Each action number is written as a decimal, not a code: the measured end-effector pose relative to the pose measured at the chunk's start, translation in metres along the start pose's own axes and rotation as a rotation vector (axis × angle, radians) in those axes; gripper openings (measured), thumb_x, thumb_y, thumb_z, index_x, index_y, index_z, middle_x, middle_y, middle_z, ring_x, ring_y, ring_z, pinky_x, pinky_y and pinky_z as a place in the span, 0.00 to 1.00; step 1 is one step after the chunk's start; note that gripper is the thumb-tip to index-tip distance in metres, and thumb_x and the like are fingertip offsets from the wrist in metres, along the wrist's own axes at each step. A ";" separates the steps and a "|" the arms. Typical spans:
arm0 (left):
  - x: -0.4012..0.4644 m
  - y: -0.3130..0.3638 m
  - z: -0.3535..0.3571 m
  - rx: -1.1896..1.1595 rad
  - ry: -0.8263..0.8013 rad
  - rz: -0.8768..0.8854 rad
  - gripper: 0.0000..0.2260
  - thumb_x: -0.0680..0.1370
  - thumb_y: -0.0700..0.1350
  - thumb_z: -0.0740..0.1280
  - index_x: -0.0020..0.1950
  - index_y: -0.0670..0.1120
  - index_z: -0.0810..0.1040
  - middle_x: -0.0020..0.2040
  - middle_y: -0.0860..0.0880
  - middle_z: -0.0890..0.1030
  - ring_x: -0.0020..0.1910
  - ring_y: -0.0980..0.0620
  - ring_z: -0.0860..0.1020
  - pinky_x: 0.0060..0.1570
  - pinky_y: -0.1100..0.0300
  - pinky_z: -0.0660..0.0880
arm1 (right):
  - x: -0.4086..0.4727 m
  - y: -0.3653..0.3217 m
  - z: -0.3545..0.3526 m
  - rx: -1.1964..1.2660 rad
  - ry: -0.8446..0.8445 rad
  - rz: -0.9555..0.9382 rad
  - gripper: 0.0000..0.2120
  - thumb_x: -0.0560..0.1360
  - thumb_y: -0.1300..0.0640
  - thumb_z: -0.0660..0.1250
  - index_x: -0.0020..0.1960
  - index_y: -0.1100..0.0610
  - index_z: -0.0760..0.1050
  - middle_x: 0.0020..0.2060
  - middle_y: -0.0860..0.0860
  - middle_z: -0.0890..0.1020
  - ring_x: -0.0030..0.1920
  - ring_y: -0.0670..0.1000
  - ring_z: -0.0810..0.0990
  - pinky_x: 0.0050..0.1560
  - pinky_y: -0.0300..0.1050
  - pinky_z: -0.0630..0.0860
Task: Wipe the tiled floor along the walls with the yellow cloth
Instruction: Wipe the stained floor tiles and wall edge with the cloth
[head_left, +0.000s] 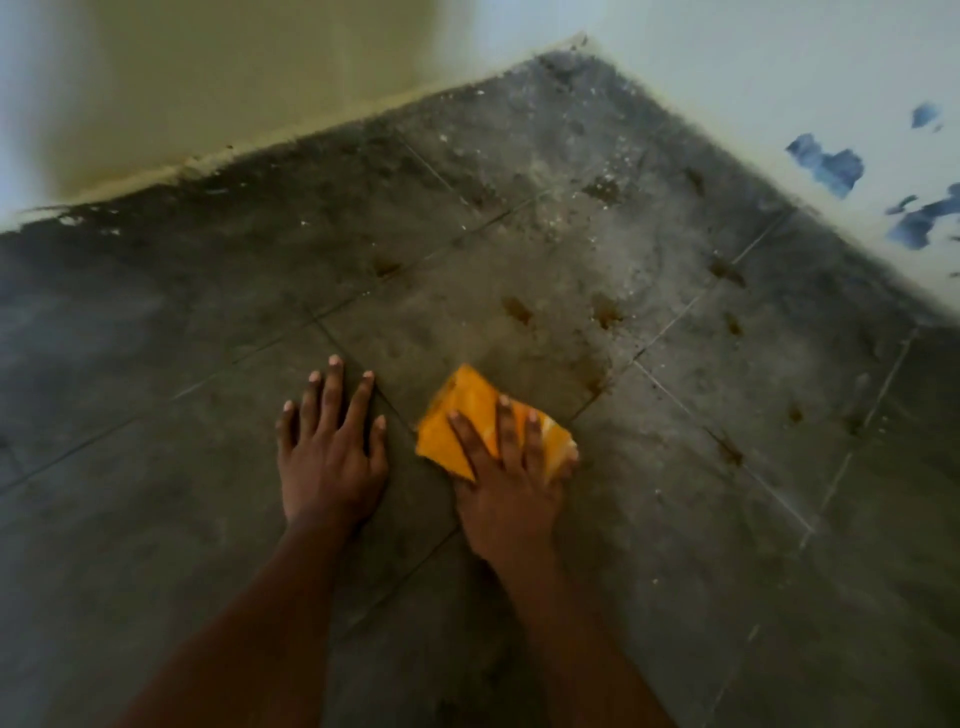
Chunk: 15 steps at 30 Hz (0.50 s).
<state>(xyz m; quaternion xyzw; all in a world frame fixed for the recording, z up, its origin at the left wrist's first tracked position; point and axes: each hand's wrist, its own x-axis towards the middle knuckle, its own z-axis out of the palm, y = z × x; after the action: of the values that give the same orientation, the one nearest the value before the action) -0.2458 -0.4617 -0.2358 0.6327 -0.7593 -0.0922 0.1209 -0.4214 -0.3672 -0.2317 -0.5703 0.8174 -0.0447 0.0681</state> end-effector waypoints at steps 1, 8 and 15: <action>0.000 0.000 -0.001 0.007 -0.012 -0.006 0.27 0.83 0.59 0.52 0.83 0.56 0.61 0.86 0.50 0.55 0.84 0.46 0.56 0.80 0.40 0.56 | -0.015 0.013 -0.004 -0.033 -0.023 0.026 0.35 0.76 0.32 0.58 0.80 0.28 0.49 0.84 0.50 0.56 0.82 0.62 0.57 0.72 0.79 0.49; 0.002 -0.001 0.004 -0.002 -0.047 -0.007 0.27 0.83 0.59 0.52 0.83 0.57 0.60 0.86 0.50 0.53 0.85 0.46 0.54 0.80 0.40 0.54 | 0.063 0.054 -0.027 0.046 -0.222 0.452 0.33 0.83 0.37 0.53 0.78 0.28 0.33 0.83 0.48 0.34 0.82 0.63 0.34 0.73 0.80 0.39; 0.002 -0.003 0.005 0.034 -0.040 -0.010 0.27 0.84 0.59 0.52 0.84 0.58 0.59 0.86 0.51 0.53 0.85 0.49 0.52 0.80 0.41 0.55 | 0.063 -0.024 -0.004 0.089 -0.007 -0.004 0.37 0.77 0.39 0.62 0.79 0.25 0.44 0.85 0.47 0.42 0.83 0.60 0.38 0.72 0.77 0.33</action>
<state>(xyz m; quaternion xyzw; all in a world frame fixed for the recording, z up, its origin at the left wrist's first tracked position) -0.2450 -0.4644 -0.2412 0.6363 -0.7600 -0.0928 0.0945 -0.4213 -0.4342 -0.2283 -0.5686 0.8131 -0.0792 0.0962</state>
